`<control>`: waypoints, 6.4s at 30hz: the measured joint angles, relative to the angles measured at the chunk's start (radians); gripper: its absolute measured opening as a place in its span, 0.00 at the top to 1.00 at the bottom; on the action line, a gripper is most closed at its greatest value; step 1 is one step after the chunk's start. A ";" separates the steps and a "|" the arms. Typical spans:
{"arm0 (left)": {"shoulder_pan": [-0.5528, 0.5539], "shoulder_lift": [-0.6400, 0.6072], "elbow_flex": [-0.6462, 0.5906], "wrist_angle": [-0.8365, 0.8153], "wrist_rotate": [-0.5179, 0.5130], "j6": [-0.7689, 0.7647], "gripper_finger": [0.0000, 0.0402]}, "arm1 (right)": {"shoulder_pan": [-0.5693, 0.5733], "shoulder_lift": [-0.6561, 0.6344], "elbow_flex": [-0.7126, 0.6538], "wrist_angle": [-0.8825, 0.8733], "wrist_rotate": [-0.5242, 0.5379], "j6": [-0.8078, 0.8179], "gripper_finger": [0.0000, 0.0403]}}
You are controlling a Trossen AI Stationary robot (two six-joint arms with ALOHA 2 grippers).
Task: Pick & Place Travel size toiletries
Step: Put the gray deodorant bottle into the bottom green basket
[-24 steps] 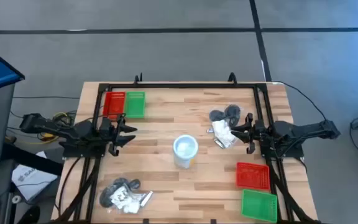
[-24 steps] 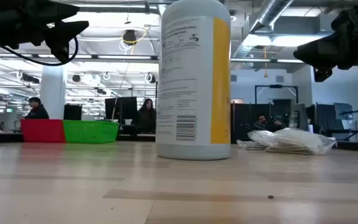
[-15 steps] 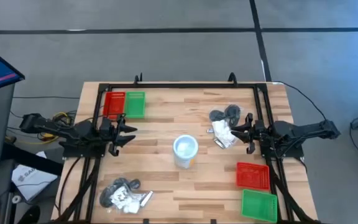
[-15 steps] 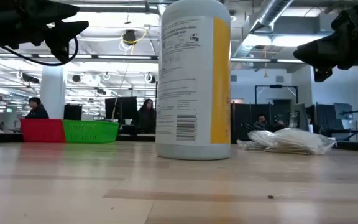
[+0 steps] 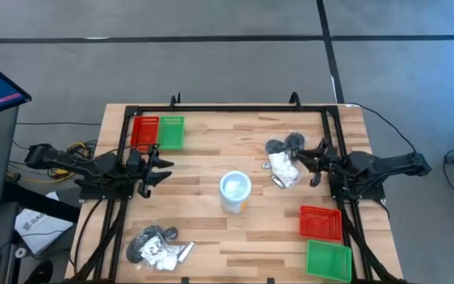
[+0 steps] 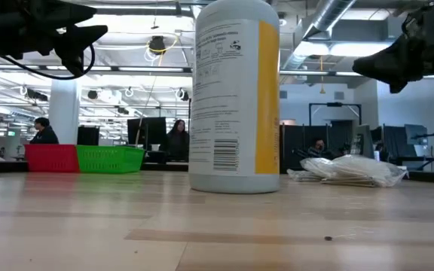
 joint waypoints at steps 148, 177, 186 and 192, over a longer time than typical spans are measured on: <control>0.000 0.000 0.000 0.000 -0.053 0.026 0.63 | -0.218 0.842 0.324 -0.306 0.103 0.458 0.65; 0.000 0.000 0.000 0.003 -0.052 0.026 0.63 | 0.423 0.621 0.373 -0.496 0.078 0.750 0.67; 0.000 0.000 0.000 0.004 -0.052 0.023 0.63 | 0.631 0.622 0.373 -0.512 0.079 0.885 0.67; 0.000 0.000 0.000 0.004 -0.052 0.023 0.63 | 0.744 0.648 0.373 -0.510 0.080 0.977 0.67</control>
